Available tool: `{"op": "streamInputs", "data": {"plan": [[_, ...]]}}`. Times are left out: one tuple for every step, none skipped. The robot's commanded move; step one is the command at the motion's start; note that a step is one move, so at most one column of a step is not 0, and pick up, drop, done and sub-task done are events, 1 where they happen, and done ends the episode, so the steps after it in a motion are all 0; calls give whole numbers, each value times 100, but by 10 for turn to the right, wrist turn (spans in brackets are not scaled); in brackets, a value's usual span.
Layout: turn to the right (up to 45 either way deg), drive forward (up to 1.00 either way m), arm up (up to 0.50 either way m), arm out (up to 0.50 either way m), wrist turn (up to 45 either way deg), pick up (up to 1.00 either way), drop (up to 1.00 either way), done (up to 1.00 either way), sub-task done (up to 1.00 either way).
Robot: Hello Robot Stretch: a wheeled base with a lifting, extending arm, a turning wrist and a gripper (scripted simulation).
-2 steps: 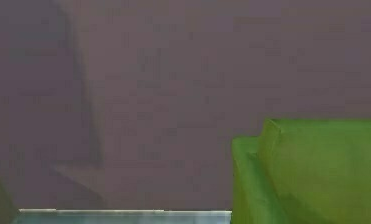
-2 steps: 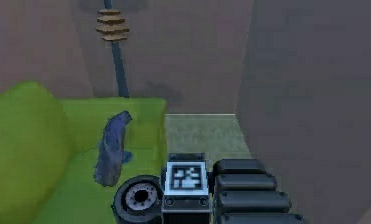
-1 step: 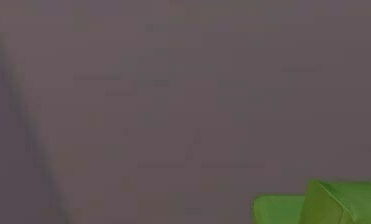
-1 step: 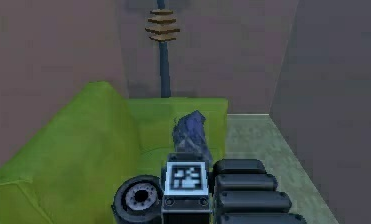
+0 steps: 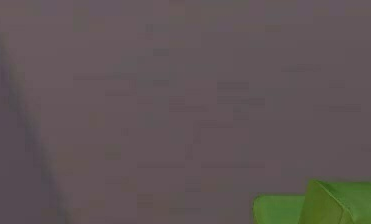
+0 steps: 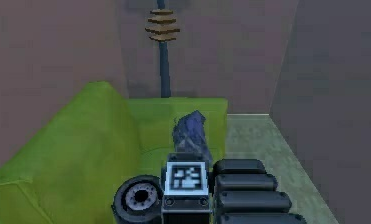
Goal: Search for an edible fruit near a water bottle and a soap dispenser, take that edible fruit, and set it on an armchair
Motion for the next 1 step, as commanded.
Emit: {"op": "streamInputs", "data": {"plan": [[0, 0, 0, 46, 0, 0, 0, 0, 0]]}}
